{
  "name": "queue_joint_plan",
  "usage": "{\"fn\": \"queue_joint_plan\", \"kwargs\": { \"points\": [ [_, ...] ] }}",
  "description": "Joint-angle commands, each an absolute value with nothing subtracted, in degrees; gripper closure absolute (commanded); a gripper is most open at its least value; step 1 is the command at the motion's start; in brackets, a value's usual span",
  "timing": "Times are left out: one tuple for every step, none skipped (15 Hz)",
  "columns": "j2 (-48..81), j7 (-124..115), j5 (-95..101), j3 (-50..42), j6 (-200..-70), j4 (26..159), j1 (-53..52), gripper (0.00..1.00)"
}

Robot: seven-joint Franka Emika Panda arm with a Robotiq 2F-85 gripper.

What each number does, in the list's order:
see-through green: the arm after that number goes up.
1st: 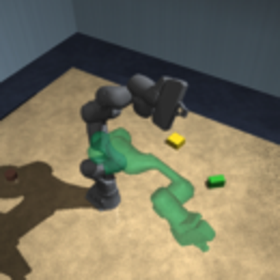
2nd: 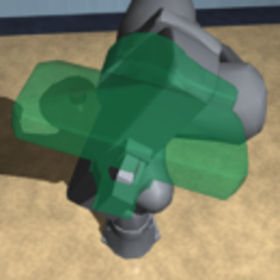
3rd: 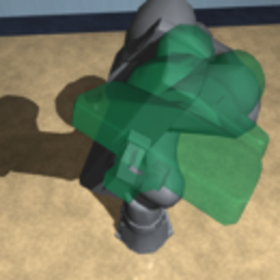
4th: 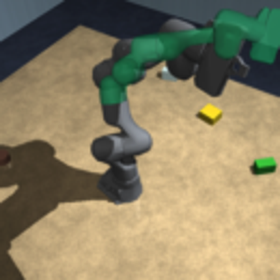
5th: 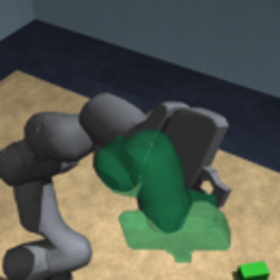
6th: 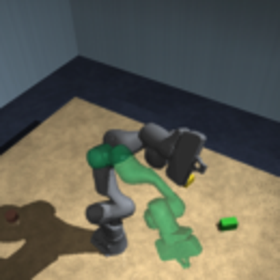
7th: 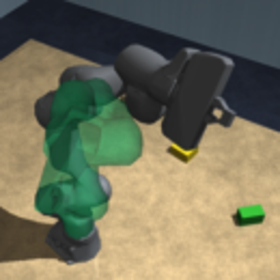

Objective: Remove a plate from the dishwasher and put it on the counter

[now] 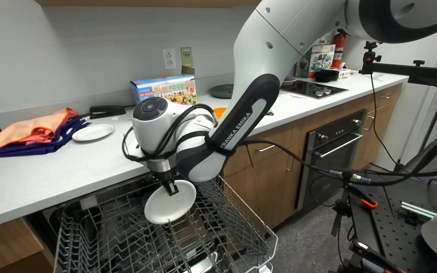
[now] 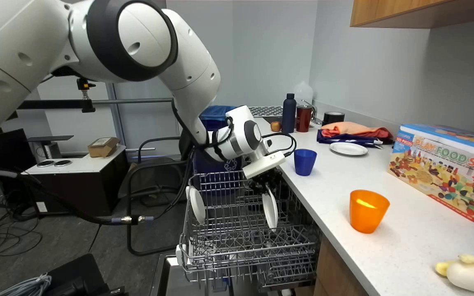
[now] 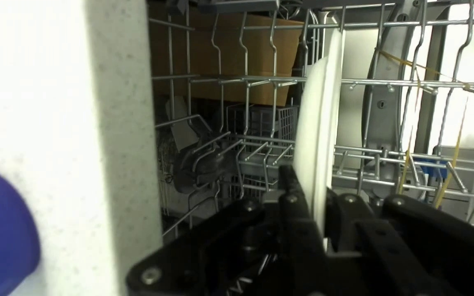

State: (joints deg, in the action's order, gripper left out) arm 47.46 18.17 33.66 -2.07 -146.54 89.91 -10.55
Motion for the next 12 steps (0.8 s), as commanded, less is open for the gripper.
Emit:
{"fn": "queue_joint_plan", "kwargs": {
  "points": [
    [43.8, 18.7, 32.6, -0.7, -147.2, 91.7, -9.9, 0.98],
    [43.0, 19.0, 32.3, -0.2, -147.2, 92.0, -9.8, 0.98],
    [42.3, 19.3, 32.0, 0.2, -147.2, 92.3, -9.7, 0.98],
    [41.5, 19.8, 32.0, 0.6, -147.5, 92.8, -9.6, 0.98],
    [40.4, 19.9, 32.2, 0.9, -148.2, 93.6, -9.6, 0.98],
    [39.5, 20.2, 32.2, 1.3, -148.5, 94.1, -9.4, 0.98],
    [38.7, 20.4, 32.0, 1.8, -148.6, 94.4, -9.3, 0.98],
    [37.9, 20.8, 31.2, 2.6, -148.4, 94.5, -9.1, 0.98],
    [36.9, 21.1, 30.4, 3.4, -148.0, 94.7, -8.8, 0.98],
    [36.0, 21.4, 29.5, 4.0, -147.7, 94.6, -8.6, 0.98],
    [35.2, 21.8, 28.5, 4.4, -147.3, 94.4, -8.6, 0.98],
    [34.4, 22.1, 27.3, 4.7, -146.7, 94.0, -8.6, 0.98]
  ]
}}
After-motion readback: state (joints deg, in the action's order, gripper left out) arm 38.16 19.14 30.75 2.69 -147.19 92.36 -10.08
